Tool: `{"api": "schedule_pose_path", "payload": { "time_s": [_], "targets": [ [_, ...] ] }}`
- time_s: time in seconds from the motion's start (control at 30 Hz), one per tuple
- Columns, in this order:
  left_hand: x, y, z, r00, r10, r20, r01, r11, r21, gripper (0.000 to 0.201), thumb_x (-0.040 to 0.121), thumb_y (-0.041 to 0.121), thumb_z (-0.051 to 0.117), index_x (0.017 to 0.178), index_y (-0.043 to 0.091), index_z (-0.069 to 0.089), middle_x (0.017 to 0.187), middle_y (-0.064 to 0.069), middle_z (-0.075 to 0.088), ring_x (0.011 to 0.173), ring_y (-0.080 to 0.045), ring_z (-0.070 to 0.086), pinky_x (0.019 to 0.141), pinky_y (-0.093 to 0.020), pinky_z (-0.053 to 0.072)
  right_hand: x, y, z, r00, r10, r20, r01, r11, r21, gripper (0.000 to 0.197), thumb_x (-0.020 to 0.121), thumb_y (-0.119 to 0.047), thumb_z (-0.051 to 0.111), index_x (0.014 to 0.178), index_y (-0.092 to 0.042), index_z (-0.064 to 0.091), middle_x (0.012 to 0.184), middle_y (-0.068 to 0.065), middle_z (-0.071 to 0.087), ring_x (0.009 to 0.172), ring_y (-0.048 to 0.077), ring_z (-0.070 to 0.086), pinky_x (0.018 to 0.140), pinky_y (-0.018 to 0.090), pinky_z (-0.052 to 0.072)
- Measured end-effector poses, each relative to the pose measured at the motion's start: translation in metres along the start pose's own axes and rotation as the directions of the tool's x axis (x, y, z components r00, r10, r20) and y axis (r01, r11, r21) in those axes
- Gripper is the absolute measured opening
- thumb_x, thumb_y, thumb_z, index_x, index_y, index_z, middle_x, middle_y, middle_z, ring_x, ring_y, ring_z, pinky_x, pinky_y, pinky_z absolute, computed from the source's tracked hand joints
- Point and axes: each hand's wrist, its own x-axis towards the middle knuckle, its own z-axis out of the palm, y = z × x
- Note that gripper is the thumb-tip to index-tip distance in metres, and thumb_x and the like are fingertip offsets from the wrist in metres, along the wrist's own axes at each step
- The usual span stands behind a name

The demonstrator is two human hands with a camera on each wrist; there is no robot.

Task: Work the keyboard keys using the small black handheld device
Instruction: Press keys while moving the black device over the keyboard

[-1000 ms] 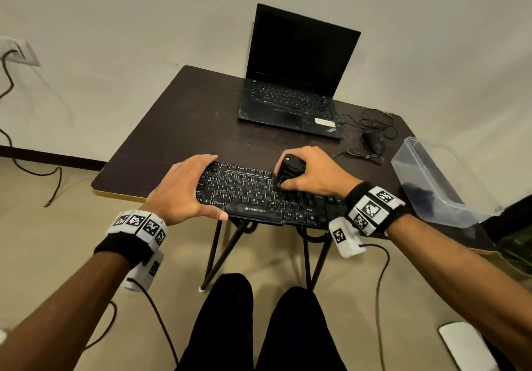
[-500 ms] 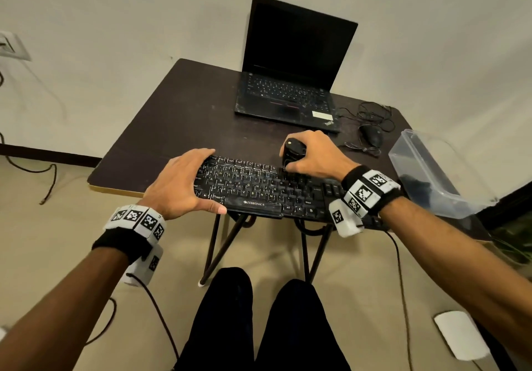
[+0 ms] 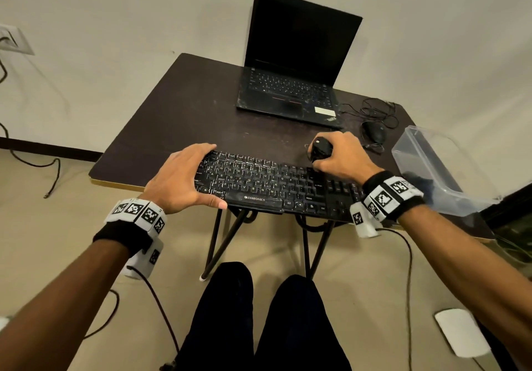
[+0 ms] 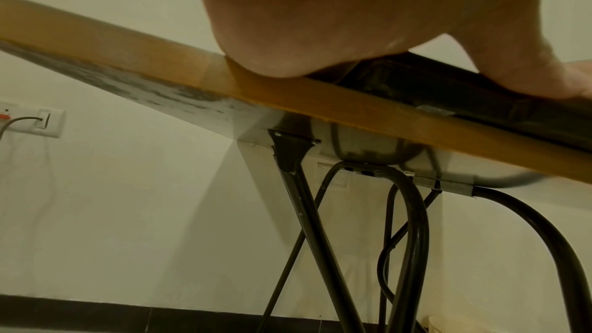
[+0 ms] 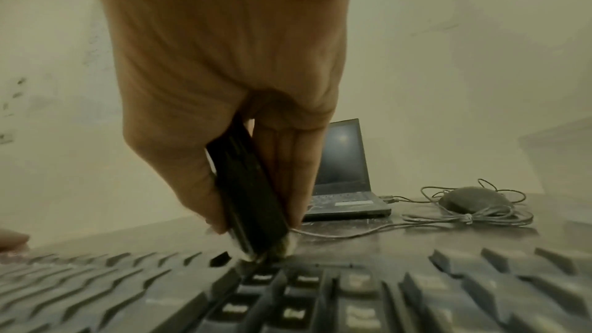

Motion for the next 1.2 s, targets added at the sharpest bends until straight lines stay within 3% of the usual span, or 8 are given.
{"api": "schedule_pose_path", "payload": {
  "time_s": [0.17, 0.3, 0.47, 0.6, 0.73, 0.9, 1.03, 1.2],
  "targets": [
    [-0.002, 0.0, 0.001, 1.0, -0.004, -0.006, 0.003, 1.0, -0.007, 0.14, 0.048, 0.097, 0.071, 0.159, 0.021, 0.034, 0.157, 0.003, 0.047, 0.143, -0.019, 0.043, 0.124, -0.045, 0.027, -0.032, -0.01, 0.002, 0.972, -0.164, 0.168, 0.148, 0.983, 0.105, 0.026, 0.076, -0.015, 0.091, 0.094, -0.03, 0.079, 0.09, -0.01, 0.079, 0.085, 0.008, 0.074, 0.082, 0.031, 0.061],
    [0.0, 0.0, 0.0, 1.0, -0.005, 0.003, 0.005, 1.0, 0.004, 0.141, 0.047, 0.099, 0.07, 0.159, 0.021, 0.035, 0.156, 0.002, 0.047, 0.143, -0.02, 0.044, 0.124, -0.046, 0.028, -0.031, -0.006, -0.004, 0.993, -0.092, 0.069, 0.086, 0.992, 0.091, 0.026, 0.074, -0.014, 0.089, 0.092, -0.029, 0.078, 0.086, -0.012, 0.078, 0.077, -0.001, 0.071, 0.082, 0.038, 0.062],
    [0.0, -0.001, 0.001, 1.0, -0.002, 0.003, 0.002, 1.0, 0.0, 0.141, 0.047, 0.1, 0.07, 0.159, 0.021, 0.035, 0.155, 0.001, 0.048, 0.142, -0.021, 0.046, 0.124, -0.051, 0.032, -0.051, -0.019, 0.003, 0.957, -0.195, 0.213, 0.183, 0.98, 0.075, 0.026, 0.075, -0.017, 0.087, 0.093, -0.033, 0.077, 0.088, -0.012, 0.079, 0.084, 0.005, 0.074, 0.077, 0.023, 0.057],
    [0.0, 0.001, 0.001, 1.0, -0.006, 0.001, 0.006, 1.0, -0.004, 0.14, 0.047, 0.096, 0.073, 0.159, 0.021, 0.035, 0.155, 0.0, 0.049, 0.141, -0.022, 0.047, 0.123, -0.05, 0.034, -0.043, -0.005, -0.008, 0.989, -0.112, 0.099, 0.114, 0.993, -0.018, 0.025, 0.074, -0.017, 0.085, 0.092, -0.031, 0.076, 0.085, -0.013, 0.077, 0.084, 0.013, 0.075, 0.077, 0.031, 0.059],
    [-0.001, 0.001, 0.001, 1.0, -0.001, -0.002, 0.001, 1.0, -0.006, 0.138, 0.048, 0.095, 0.073, 0.158, 0.021, 0.036, 0.153, 0.001, 0.05, 0.14, -0.022, 0.048, 0.123, -0.048, 0.032, -0.068, -0.012, -0.004, 0.946, -0.213, 0.245, 0.203, 0.977, 0.064, 0.028, 0.076, -0.017, 0.087, 0.095, -0.034, 0.077, 0.092, -0.014, 0.079, 0.086, 0.007, 0.074, 0.082, 0.029, 0.059],
    [-0.002, 0.004, 0.0, 1.0, -0.002, -0.009, 0.001, 1.0, -0.029, 0.139, 0.047, 0.096, 0.073, 0.157, 0.02, 0.037, 0.151, 0.0, 0.052, 0.137, -0.022, 0.05, 0.12, -0.048, 0.037, -0.061, -0.007, -0.011, 0.985, -0.134, 0.105, 0.132, 0.991, 0.03, 0.026, 0.075, -0.018, 0.087, 0.094, -0.033, 0.077, 0.087, -0.014, 0.078, 0.082, 0.003, 0.072, 0.081, 0.035, 0.06],
    [-0.004, 0.003, 0.001, 1.0, 0.014, -0.021, -0.014, 1.0, -0.014, 0.136, 0.05, 0.095, 0.073, 0.157, 0.02, 0.036, 0.151, 0.0, 0.052, 0.137, -0.022, 0.05, 0.12, -0.05, 0.038, -0.079, -0.024, -0.001, 0.948, -0.22, 0.229, 0.199, 0.974, 0.109, 0.026, 0.076, -0.017, 0.087, 0.094, -0.033, 0.077, 0.09, -0.012, 0.079, 0.085, 0.008, 0.075, 0.081, 0.031, 0.059],
    [-0.004, 0.004, 0.002, 1.0, 0.017, -0.021, -0.017, 1.0, 0.007, 0.135, 0.051, 0.094, 0.072, 0.158, 0.019, 0.035, 0.154, -0.001, 0.05, 0.14, -0.024, 0.047, 0.122, -0.048, 0.033, -0.059, -0.013, -0.009, 0.993, -0.021, 0.12, 0.011, 0.996, 0.088, 0.024, 0.075, -0.023, 0.091, 0.092, -0.035, 0.078, 0.09, -0.012, 0.079, 0.089, 0.009, 0.074, 0.09, 0.042, 0.061]
  ]
}}
